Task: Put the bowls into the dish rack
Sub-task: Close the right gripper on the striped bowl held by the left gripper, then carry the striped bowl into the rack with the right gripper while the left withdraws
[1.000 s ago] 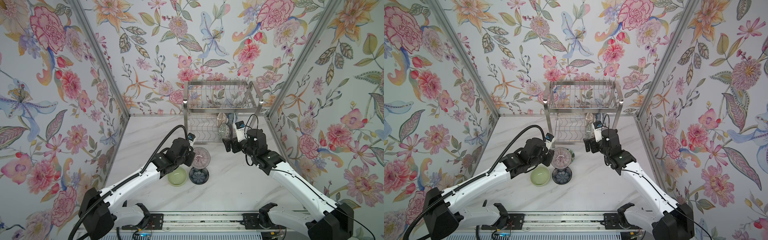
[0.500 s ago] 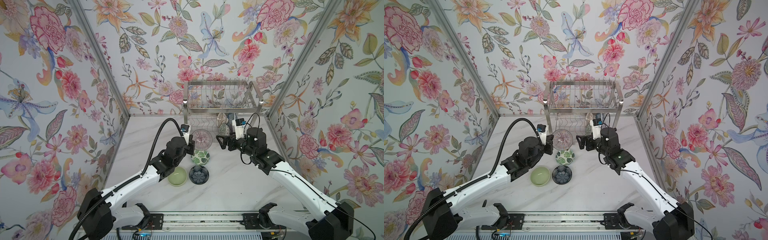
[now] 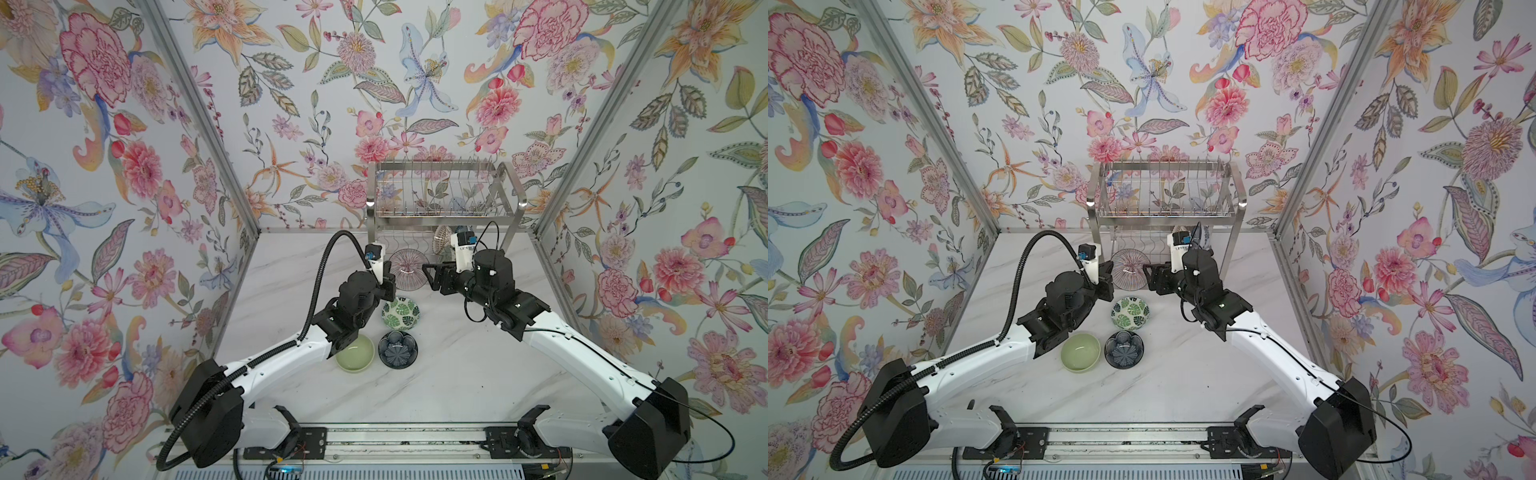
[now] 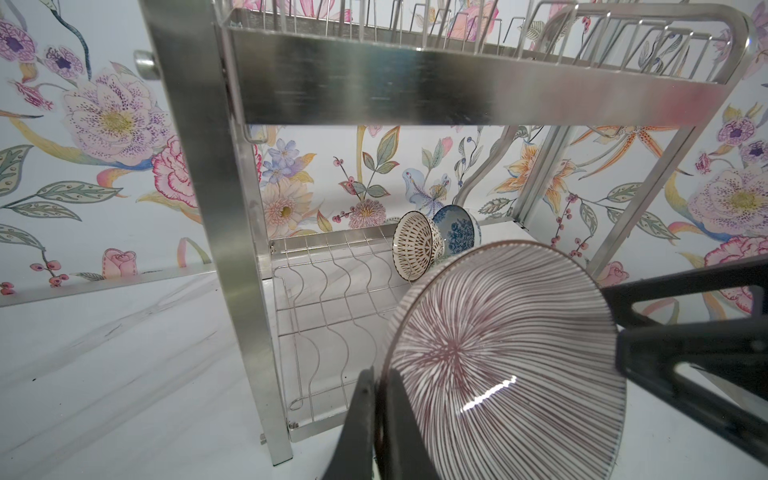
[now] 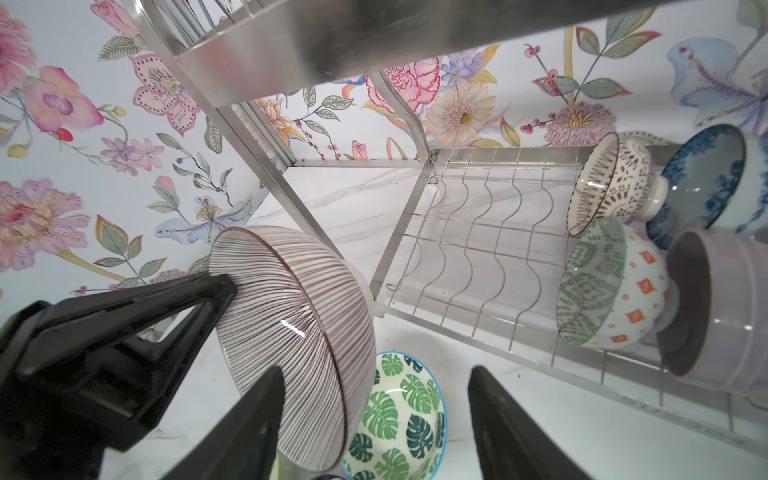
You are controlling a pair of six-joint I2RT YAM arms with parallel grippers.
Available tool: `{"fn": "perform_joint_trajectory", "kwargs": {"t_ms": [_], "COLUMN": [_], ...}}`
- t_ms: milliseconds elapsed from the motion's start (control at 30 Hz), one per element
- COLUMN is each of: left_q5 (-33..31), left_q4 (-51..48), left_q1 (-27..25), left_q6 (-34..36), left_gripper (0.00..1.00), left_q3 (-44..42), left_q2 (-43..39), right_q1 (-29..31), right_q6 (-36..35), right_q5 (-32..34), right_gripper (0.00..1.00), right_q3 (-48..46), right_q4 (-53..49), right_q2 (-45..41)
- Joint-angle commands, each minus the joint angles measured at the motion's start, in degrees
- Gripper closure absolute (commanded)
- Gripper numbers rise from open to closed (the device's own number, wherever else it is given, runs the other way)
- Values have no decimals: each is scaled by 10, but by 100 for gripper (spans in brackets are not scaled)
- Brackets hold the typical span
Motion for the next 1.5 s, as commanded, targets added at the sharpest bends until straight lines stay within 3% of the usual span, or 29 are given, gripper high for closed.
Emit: {"fn": "perform_joint_trajectory", "kwargs": {"t_ms": [0,600,867,900,933,1033,1133,1300,1467], "left_q5": [-9,17,24,23,23,20,16,8,-12], "left_q4": [58,58,44,39,33,9,-25,-153,-211], "left_q1": [5,4,5,5,6,7,11,32,68], "left_q6": [-10,-16,-13,-12,-10,-3,10,44,59], "left_gripper": [100,100,100,96,84,38,2,1,1], "left_q3": [19,18,19,20,22,28,32,60,43], "left_q2": [-2,-8,-12,-13,-14,-22,-36,-66,-120], "right_q1": [8,20,20,20,20,19,19,17,20], "right_q6": [4,7,1,-1,-4,-16,-33,-88,-176], "right_q5": [23,29,33,36,38,40,52,89,161], "right_gripper": [42,100,100,100,100,100,100,100,100], "right_q3": [22,30,27,26,26,26,27,33,57], "right_q4": [3,19,18,17,16,15,10,-13,-62], "right_q2": [16,40,39,37,37,37,37,36,46]}}
